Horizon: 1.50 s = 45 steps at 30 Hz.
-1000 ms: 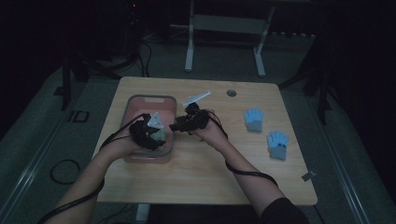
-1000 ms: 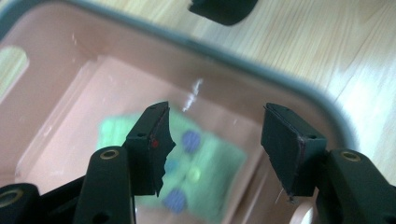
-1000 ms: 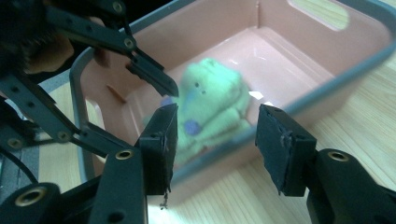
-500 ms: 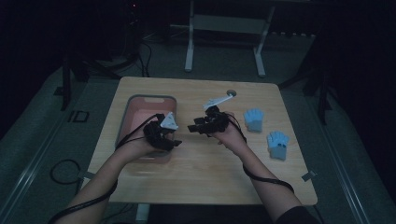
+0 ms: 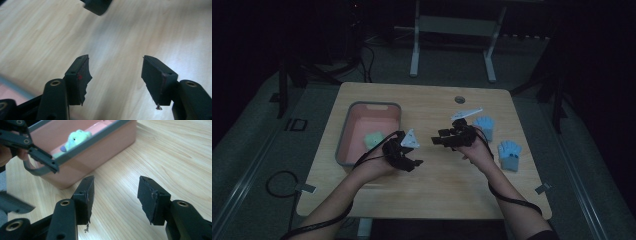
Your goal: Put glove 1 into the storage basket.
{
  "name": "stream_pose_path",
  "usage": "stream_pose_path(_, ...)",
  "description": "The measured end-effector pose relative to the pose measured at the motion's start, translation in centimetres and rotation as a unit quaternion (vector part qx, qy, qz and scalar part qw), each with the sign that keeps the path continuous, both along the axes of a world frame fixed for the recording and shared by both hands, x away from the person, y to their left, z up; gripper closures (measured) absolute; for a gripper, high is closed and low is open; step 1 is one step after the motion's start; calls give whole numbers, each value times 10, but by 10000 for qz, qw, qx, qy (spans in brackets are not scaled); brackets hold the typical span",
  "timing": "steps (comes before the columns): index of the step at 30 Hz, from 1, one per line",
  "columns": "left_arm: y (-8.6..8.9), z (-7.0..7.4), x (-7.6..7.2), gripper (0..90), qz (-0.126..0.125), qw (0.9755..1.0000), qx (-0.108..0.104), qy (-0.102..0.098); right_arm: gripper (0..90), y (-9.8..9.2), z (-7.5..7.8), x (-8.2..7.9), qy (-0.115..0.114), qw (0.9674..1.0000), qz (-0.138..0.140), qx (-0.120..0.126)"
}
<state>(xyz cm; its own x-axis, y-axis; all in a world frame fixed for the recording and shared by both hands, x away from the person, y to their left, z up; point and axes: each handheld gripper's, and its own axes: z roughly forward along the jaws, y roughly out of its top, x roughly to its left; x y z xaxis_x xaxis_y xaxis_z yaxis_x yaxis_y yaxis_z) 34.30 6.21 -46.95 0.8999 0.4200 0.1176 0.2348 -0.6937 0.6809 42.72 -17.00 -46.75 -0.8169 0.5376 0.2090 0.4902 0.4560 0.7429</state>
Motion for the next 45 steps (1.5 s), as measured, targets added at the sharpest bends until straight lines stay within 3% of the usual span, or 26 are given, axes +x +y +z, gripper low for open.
stream_pose_path(4,-11,-7,-5,255,-64,9999,-6,113,473,-17,-5,-4,5,9999,-98,-39)
stream_pose_path(6,-15,-11,-7,182,-35,10000,46,56,473,-23,-8,-6,15,9999,-137,-70)
stream_pose_path(10,-21,-18,-12,111,-38,10000,59,15,473,-35,-13,-8,2,9998,-209,-55)
stream_pose_path(13,-27,-25,-16,85,-70,9998,-14,165,473,-43,-15,-11,-49,9995,-294,-102)
stream_pose_path(15,-30,-30,-20,67,-116,9998,-47,162,472,-49,-16,-13,-111,9993,-358,-80)
stream_pose_path(19,-35,-40,-24,55,-109,9996,-170,221,472,-57,-17,-16,-291,9983,-441,-242)
stream_pose_path(25,-39,-55,-31,48,-81,9995,-278,122,473,-73,-21,-20,-502,9961,-608,-385)
stream_pose_path(30,-41,-68,-36,48,-89,9996,-248,56,473,-89,-25,-19,-532,9944,-786,-462)
stream_pose_path(39,-42,-82,-39,49,17,9995,-311,30,488,-118,-32,-19,-848,9867,-1220,-667)
stream_pose_path(45,-42,-88,-42,49,64,9994,-347,1,518,-139,-37,-15,-850,9815,-1569,-696)
